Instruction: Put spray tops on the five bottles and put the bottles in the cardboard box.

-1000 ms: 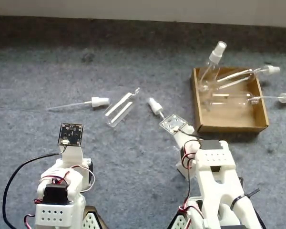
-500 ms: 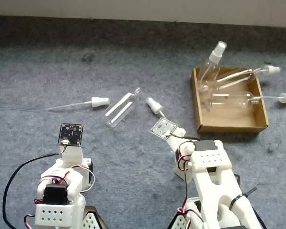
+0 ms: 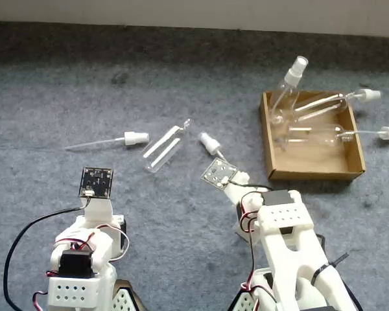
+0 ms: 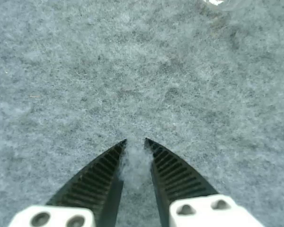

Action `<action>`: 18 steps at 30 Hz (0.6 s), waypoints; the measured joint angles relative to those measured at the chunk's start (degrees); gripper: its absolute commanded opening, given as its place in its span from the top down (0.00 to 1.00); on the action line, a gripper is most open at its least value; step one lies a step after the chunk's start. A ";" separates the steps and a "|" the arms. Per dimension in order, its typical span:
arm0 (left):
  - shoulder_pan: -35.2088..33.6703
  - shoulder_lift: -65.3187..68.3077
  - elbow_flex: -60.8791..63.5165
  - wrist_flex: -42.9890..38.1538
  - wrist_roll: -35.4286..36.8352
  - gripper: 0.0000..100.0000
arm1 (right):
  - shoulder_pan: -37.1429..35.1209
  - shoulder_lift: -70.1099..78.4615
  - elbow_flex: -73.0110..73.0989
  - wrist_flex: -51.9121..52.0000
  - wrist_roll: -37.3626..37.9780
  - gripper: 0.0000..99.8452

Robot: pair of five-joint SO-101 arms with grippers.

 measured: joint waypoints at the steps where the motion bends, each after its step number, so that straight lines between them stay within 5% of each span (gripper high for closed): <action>1: 0.00 0.00 0.00 0.00 0.00 0.99 | 0.00 0.00 0.00 0.00 0.00 0.90; 4: 0.00 0.00 0.00 0.00 0.00 0.99 | 0.00 0.00 0.00 -0.18 0.00 0.97; 18: 0.00 0.00 0.00 0.00 0.00 0.99 | 0.00 -0.35 -1.85 2.73 -2.29 0.97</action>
